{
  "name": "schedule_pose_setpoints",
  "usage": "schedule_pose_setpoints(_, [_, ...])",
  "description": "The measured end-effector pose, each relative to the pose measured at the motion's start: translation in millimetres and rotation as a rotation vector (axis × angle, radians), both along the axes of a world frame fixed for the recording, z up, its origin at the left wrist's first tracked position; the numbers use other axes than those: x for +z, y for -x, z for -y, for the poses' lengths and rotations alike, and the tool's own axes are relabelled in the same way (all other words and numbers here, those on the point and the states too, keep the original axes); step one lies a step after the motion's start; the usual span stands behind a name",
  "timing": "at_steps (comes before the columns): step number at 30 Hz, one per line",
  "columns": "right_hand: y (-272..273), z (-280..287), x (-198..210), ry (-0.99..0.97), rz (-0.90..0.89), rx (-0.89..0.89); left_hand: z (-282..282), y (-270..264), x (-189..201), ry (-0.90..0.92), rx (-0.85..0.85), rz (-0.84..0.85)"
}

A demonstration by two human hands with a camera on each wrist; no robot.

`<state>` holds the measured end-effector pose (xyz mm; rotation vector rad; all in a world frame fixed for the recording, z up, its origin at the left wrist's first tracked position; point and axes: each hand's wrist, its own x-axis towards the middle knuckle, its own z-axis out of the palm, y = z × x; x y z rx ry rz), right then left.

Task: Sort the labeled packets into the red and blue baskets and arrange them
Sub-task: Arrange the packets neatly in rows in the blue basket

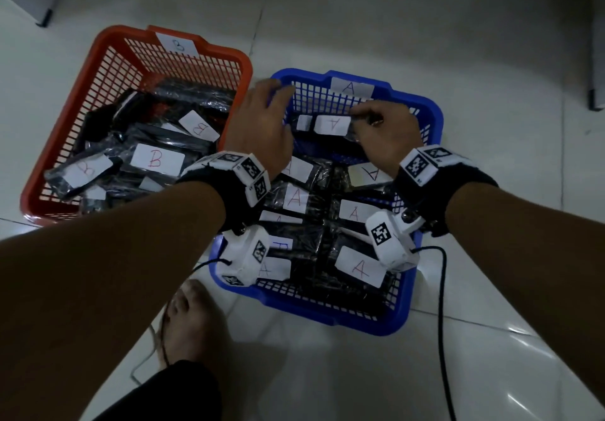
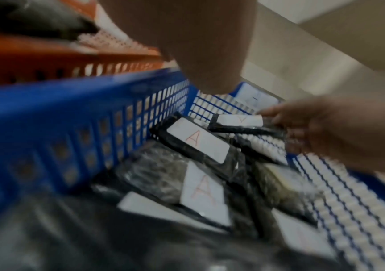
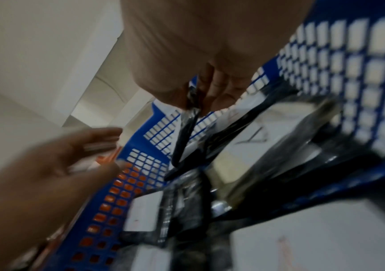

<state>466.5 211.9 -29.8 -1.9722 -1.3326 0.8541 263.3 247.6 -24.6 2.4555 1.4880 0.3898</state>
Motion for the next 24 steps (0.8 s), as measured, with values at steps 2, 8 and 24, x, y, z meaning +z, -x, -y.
schedule_pose_setpoints(2, [-7,2,3,-0.011,0.001,-0.014,1,-5,8,0.035,-0.182,-0.044])
schedule_pose_setpoints(8, [1,-3,-1,0.147,0.029,0.181,7,-6,8,0.404,-0.304,-0.260])
schedule_pose_setpoints(24, [25,-18,-3,0.287,0.119,0.344,-9,-1,16,0.443,-0.327,-0.314])
